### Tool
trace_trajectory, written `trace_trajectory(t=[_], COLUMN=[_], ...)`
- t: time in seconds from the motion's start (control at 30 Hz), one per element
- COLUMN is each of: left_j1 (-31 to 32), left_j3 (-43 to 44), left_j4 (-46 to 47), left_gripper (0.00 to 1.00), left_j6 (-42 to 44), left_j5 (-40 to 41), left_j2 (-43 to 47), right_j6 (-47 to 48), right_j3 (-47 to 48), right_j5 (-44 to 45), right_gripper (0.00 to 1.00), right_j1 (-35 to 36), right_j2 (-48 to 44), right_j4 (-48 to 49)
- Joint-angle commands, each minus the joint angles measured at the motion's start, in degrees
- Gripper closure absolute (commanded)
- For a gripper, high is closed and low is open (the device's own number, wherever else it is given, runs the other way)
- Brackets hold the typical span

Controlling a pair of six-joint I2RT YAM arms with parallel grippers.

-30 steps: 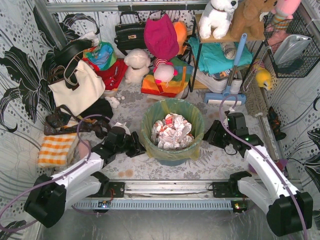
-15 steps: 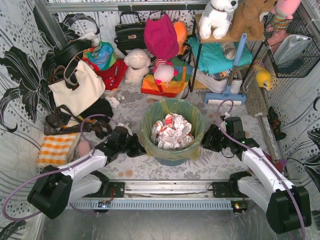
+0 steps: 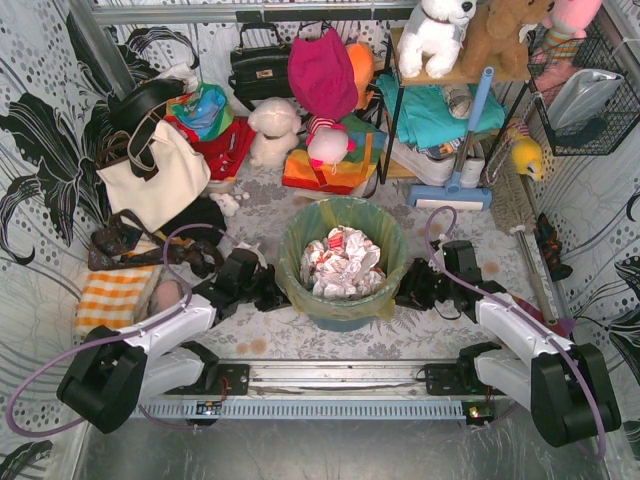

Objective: Tie the trash bag

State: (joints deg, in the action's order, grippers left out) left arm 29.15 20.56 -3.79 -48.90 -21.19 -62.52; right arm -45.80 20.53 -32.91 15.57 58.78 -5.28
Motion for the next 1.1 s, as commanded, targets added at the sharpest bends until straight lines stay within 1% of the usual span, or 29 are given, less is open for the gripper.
trace_trajectory(t=[0.0, 0.2, 0.3, 0.4, 0.43, 0.57, 0.67, 0.73, 1.07], left_j1=[-0.14, -0.14, -0.16, -0.16, -0.15, -0.21, -0.14, -0.16, -0.14], left_j3=[2.37, 2.99, 3.33, 3.65, 3.84, 4.35, 4.62, 4.73, 6.75], left_j4=[1.02, 1.26, 0.74, -0.03, -0.55, -2.23, -2.92, -3.34, -6.91], left_gripper=[0.80, 0.82, 0.83, 0.84, 0.85, 0.89, 0.97, 1.00, 1.00], left_j6=[1.61, 1.81, 1.85, 1.97, 2.12, 2.11, 1.77, 1.51, 1.57], left_j5=[0.61, 0.46, 0.78, 1.42, 1.88, 4.42, 5.99, 6.95, 10.70], left_j2=[-0.64, -1.71, -1.51, -1.37, -1.14, 0.85, 2.57, 3.57, 9.32], right_j6=[-1.62, -2.37, -2.76, -3.13, -3.32, -4.13, -4.40, -4.44, -4.54], right_j3=[-1.70, -2.88, -3.51, -4.07, -4.08, -3.67, -2.12, -0.90, 3.00], right_j5=[-1.81, -1.17, -0.66, -0.03, 0.33, 2.10, 4.43, 5.44, 9.26], right_gripper=[0.64, 0.70, 0.80, 0.98, 1.00, 1.00, 1.00, 1.00, 1.00], right_j1=[1.00, 1.43, 1.48, 1.48, 1.47, 1.48, 1.48, 1.48, 1.43], right_j2=[0.90, 1.01, 0.33, -0.65, -1.13, -3.79, -6.31, -8.03, -16.58], right_j4=[3.63, 4.31, 4.74, 4.76, 4.61, 3.75, 1.30, -0.10, -5.19])
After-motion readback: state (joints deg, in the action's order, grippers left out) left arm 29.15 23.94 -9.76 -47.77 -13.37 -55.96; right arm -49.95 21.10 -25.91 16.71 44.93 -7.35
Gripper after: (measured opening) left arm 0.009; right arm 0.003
